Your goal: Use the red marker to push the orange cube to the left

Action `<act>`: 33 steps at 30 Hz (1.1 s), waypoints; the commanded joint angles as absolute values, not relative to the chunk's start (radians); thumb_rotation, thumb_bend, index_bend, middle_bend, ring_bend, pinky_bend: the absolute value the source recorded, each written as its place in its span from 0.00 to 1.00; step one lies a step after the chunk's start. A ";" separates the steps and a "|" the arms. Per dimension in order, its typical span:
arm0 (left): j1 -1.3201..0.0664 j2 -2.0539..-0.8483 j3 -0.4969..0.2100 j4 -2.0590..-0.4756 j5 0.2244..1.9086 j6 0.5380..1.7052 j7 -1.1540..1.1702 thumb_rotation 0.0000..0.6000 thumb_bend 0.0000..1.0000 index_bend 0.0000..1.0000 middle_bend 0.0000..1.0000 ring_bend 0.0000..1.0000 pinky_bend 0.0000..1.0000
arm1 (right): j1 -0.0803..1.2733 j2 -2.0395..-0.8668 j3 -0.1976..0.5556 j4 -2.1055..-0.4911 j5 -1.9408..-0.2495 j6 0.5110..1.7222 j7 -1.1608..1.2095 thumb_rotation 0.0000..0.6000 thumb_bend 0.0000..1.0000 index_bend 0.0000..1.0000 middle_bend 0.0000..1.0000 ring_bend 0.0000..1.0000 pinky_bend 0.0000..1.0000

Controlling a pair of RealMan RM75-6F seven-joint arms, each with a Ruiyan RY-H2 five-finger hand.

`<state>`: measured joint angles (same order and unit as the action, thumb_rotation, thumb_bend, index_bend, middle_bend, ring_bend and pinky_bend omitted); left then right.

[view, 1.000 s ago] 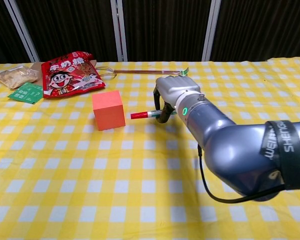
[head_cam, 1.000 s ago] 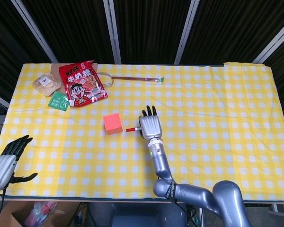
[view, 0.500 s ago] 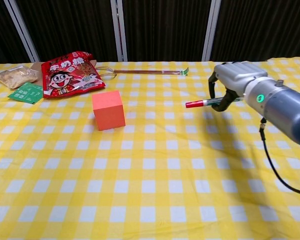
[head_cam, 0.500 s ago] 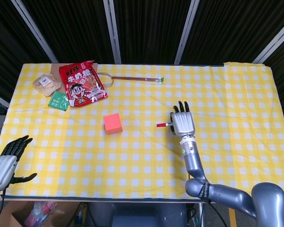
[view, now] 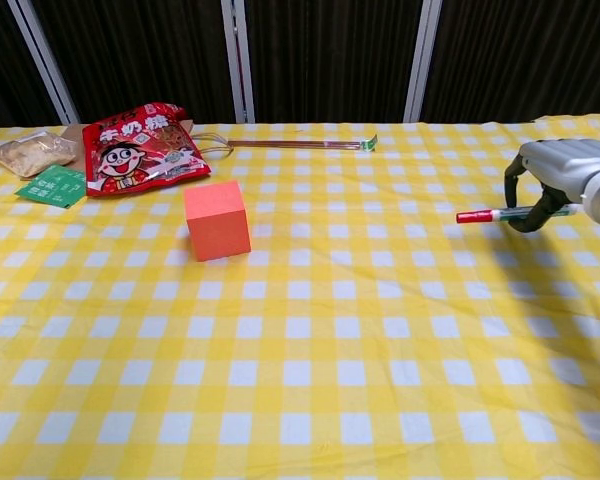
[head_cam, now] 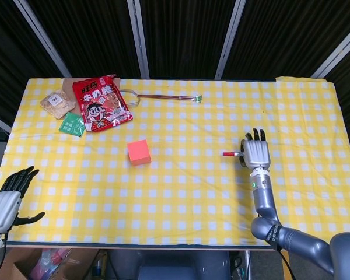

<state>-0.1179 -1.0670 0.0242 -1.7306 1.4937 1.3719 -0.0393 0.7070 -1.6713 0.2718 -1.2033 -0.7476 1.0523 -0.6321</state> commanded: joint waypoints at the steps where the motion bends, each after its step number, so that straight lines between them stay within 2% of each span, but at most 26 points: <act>1: -0.118 -1.069 0.024 -1.731 1.493 1.371 -0.034 1.00 0.01 0.00 0.00 0.00 0.00 | 0.702 -1.667 0.268 -1.206 -0.740 1.048 -0.634 1.00 0.49 0.55 0.24 0.01 0.00; 8: -0.118 -1.072 0.021 -1.728 1.490 1.373 -0.029 1.00 0.01 0.00 0.00 0.00 0.00 | 0.686 -1.635 0.255 -1.268 -0.731 1.062 -0.655 1.00 0.49 0.30 0.15 0.00 0.00; 10: -0.118 -1.073 0.020 -1.726 1.488 1.374 -0.027 1.00 0.01 0.00 0.00 0.00 0.00 | 0.679 -1.617 0.252 -1.306 -0.723 1.074 -0.671 1.00 0.49 0.26 0.14 0.00 0.00; 18: -0.112 -1.076 0.014 -1.721 1.484 1.387 -0.022 1.00 0.01 0.00 0.00 0.00 0.00 | 0.619 -1.523 0.236 -1.502 -0.758 1.155 -0.644 1.00 0.49 0.25 0.13 0.00 0.00; 23: -0.106 -1.079 0.011 -1.710 1.485 1.404 -0.008 1.00 0.01 0.00 0.00 0.00 0.00 | 0.527 -1.414 0.153 -1.654 -0.896 1.219 -0.563 1.00 0.49 0.22 0.11 0.00 0.00; 25: -0.101 -1.084 0.009 -1.704 1.488 1.416 0.001 1.00 0.01 0.00 0.00 0.00 0.00 | 0.473 -1.353 0.099 -1.715 -0.982 1.256 -0.512 1.00 0.49 0.16 0.08 0.00 0.00; 27: -0.096 -1.090 0.006 -1.697 1.494 1.433 0.008 1.00 0.01 0.00 0.00 0.00 0.00 | 0.415 -1.287 0.041 -1.760 -1.079 1.296 -0.445 1.00 0.49 0.05 0.03 0.00 0.00; 29: -0.091 -1.095 0.005 -1.692 1.501 1.448 0.012 1.00 0.01 0.00 0.00 0.00 0.00 | 0.372 -1.239 0.001 -1.784 -1.137 1.325 -0.392 1.00 0.48 0.00 0.00 0.00 0.00; 33: -0.081 -1.113 0.002 -1.671 1.525 1.487 0.036 1.00 0.01 0.00 0.00 0.00 0.00 | 0.291 -1.155 -0.069 -1.806 -1.256 1.391 -0.282 1.00 0.47 0.00 0.00 0.00 0.00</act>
<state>-0.0857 -1.1049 0.0033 -1.6806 1.5164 1.4765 0.0252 0.3620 -1.2170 -0.0042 -1.7721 -1.1665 1.3279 -0.3616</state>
